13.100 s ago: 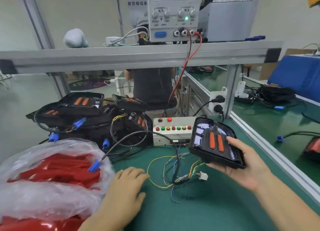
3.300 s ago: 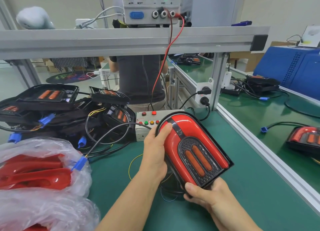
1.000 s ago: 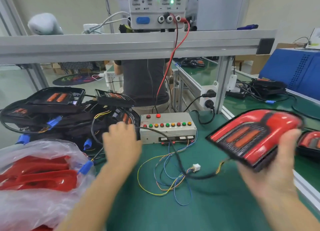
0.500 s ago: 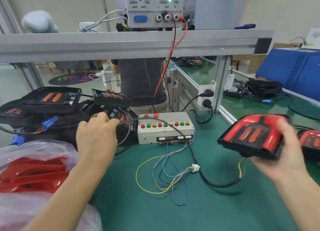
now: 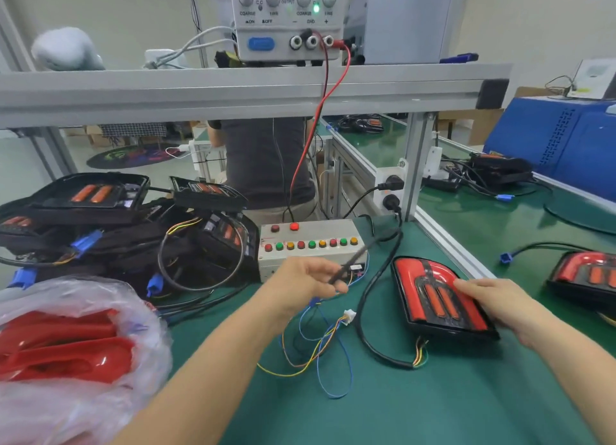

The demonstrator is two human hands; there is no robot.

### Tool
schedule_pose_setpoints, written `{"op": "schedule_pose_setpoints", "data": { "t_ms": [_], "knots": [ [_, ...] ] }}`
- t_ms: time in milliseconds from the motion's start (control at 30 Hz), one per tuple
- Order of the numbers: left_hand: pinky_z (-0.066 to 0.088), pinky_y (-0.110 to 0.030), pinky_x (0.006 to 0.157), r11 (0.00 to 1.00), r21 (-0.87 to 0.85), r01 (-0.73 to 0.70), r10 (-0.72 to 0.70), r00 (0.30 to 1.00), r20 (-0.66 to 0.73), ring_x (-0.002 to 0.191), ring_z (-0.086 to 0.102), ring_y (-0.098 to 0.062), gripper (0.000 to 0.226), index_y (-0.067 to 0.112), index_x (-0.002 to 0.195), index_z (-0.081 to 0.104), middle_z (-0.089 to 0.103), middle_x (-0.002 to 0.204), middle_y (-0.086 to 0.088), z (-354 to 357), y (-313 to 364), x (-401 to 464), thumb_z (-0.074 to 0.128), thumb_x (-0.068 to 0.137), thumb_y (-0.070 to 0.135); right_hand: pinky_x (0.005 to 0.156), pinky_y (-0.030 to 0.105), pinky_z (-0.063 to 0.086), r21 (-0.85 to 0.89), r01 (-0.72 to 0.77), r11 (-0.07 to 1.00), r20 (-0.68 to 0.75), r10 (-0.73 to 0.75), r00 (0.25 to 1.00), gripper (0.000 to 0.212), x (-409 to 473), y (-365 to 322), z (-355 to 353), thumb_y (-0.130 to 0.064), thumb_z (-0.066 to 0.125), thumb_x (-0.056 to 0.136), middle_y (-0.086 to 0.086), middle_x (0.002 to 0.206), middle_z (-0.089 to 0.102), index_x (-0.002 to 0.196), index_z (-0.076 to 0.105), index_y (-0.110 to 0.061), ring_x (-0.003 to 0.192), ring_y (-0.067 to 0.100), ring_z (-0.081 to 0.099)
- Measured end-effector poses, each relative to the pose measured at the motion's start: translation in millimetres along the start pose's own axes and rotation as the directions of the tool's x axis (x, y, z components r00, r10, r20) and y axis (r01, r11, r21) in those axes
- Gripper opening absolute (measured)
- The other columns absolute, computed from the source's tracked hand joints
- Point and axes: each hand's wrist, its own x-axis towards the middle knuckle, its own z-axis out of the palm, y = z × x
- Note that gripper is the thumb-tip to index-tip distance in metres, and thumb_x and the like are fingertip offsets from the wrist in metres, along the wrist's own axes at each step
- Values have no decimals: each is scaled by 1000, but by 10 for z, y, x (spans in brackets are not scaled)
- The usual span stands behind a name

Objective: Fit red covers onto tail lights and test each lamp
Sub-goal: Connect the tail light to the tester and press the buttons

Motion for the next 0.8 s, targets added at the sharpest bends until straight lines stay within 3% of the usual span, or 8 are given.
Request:
{"op": "schedule_pose_setpoints", "data": {
  "t_ms": [67, 133, 200, 267, 433, 633, 700, 800],
  "knots": [
    [41, -19, 77, 985, 153, -85, 90, 996, -27, 76, 57, -7, 38, 22, 96, 73, 65, 81, 7, 90, -88, 35, 57, 82, -10, 98, 37, 46, -404, 208, 891, -227, -318, 921, 46, -77, -90, 23, -31, 67, 89, 19, 124, 63, 124, 61, -1, 112, 33, 59],
    [40, -18, 81, 919, 356, -170, 200, 979, -49, 84, 53, -10, 41, 32, 98, 72, 55, 81, 13, 154, -141, 62, 61, 82, -4, 106, 40, 35, -513, 550, 659, -245, -727, 642, 42, -299, -274, 119, -27, 65, 90, 16, 131, 58, 124, 61, -3, 123, 31, 49],
    [41, -16, 79, 882, 389, -266, 307, 951, -47, 83, 54, -11, 43, 37, 99, 68, 53, 79, 11, 203, -169, 64, 65, 80, -2, 111, 40, 29, -516, 803, 298, 12, -935, 355, 40, -576, -486, 291, -29, 58, 90, 7, 126, 61, 121, 64, -5, 122, 22, 48],
    [46, -23, 76, 890, 292, -351, 377, 925, -38, 76, 55, -10, 38, 27, 99, 64, 59, 77, 8, 251, -176, 42, 70, 75, -1, 116, 33, 21, -482, 875, 44, 325, -919, 225, 36, -736, -580, 491, -26, 58, 89, 1, 127, 62, 120, 64, -10, 122, 17, 50],
    [54, -31, 74, 948, -146, -282, 267, 957, -117, 75, 61, -13, 53, 15, 100, 46, 60, 88, 0, 242, -201, 28, 77, 62, -5, 92, 21, 32, -412, 906, 100, 519, -791, 323, 42, -721, -581, 649, -30, 59, 95, -13, 148, 39, 136, 52, -27, 117, 10, 50],
    [53, -35, 88, 851, -503, -149, 169, 986, -8, 87, 64, -18, 52, 12, 105, 48, 63, 97, -6, 160, -176, 37, 77, 63, 19, 84, 36, 48, -318, 917, 240, 412, -836, 362, 29, -676, -678, 692, -15, 67, 90, -3, 110, 66, 119, 68, -19, 93, 20, 62],
    [47, -34, 89, 939, -316, -132, 89, 985, -147, 91, 60, -14, 37, 17, 102, 53, 62, 104, -4, 73, -223, 74, 74, 73, 22, 80, 30, 46, -288, 902, 322, 339, -846, 411, 31, -640, -679, 677, -11, 70, 87, -6, 93, 67, 117, 70, -18, 83, 16, 60],
    [44, -30, 85, 927, 374, 21, 65, 975, -215, 90, 53, -14, 32, 21, 109, 56, 58, 106, 0, 88, -418, 106, 70, 81, 21, 77, 24, 45, -237, 841, 486, 271, -798, 538, 26, -581, -612, 671, -14, 73, 85, -13, 85, 67, 109, 72, -23, 77, 15, 59]
  ]
}}
